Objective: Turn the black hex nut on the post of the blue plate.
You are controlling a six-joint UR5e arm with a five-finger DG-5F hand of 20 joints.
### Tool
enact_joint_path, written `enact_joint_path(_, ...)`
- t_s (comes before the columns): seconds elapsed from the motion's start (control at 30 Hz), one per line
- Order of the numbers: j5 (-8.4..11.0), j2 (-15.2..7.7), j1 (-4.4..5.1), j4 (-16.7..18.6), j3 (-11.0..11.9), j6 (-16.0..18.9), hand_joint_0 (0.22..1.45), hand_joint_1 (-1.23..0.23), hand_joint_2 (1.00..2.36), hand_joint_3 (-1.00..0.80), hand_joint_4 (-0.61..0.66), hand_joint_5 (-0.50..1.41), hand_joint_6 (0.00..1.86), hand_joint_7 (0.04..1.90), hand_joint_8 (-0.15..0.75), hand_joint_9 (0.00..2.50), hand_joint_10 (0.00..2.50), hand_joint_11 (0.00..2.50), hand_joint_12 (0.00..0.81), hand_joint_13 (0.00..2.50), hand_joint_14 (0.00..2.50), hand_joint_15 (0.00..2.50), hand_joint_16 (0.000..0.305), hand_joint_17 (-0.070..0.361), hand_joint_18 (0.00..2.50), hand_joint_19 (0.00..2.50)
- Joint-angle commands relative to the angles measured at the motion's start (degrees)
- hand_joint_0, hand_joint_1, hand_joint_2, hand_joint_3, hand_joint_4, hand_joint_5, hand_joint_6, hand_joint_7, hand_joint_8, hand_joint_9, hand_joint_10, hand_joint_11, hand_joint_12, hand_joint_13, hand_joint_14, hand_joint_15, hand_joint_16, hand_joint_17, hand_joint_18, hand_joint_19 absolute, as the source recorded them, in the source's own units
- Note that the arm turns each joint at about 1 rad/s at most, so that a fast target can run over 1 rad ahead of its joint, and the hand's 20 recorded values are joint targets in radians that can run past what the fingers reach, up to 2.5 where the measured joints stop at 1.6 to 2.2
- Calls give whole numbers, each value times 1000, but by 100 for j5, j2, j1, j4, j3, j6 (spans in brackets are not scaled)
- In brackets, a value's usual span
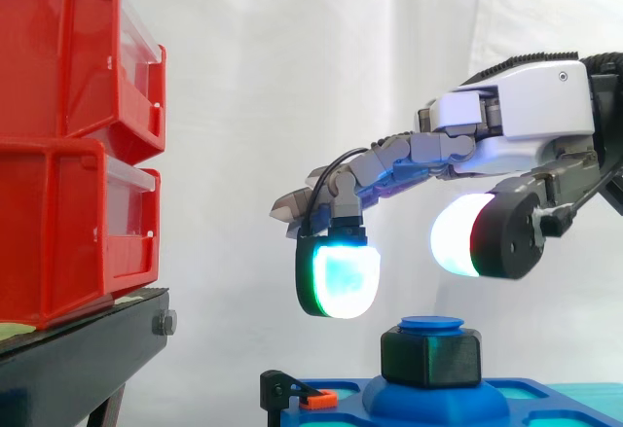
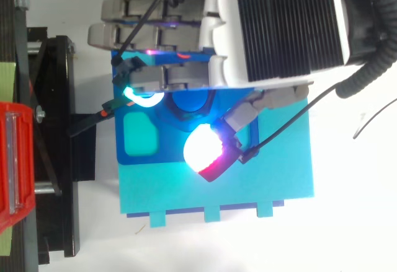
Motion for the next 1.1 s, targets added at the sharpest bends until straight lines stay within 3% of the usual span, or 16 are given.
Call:
enact_joint_path(0.0,89,0,81,-2,2,-14,437,-424,1000,-500,180,-215,502,1025,218,135,0,0,365,241,0,52,55,125,5,8)
enact_joint_path(0.33,274,0,169,113,-165,-23,439,-438,1000,-500,183,-209,502,1057,217,132,0,0,362,235,2,50,55,125,6,17)
enact_joint_path(0.67,291,0,169,86,-191,-41,450,-609,1000,-500,180,-212,502,1075,211,130,0,0,355,239,2,40,54,122,18,0)
enact_joint_path(0.73,291,0,160,122,-288,-49,457,-639,1000,-500,176,-212,502,1074,207,129,0,0,352,239,1,42,54,121,20,0)
enact_joint_path(1.07,291,0,116,174,-305,-76,472,-695,1000,-500,166,-215,502,1086,201,118,0,0,348,232,2,44,52,118,19,0)
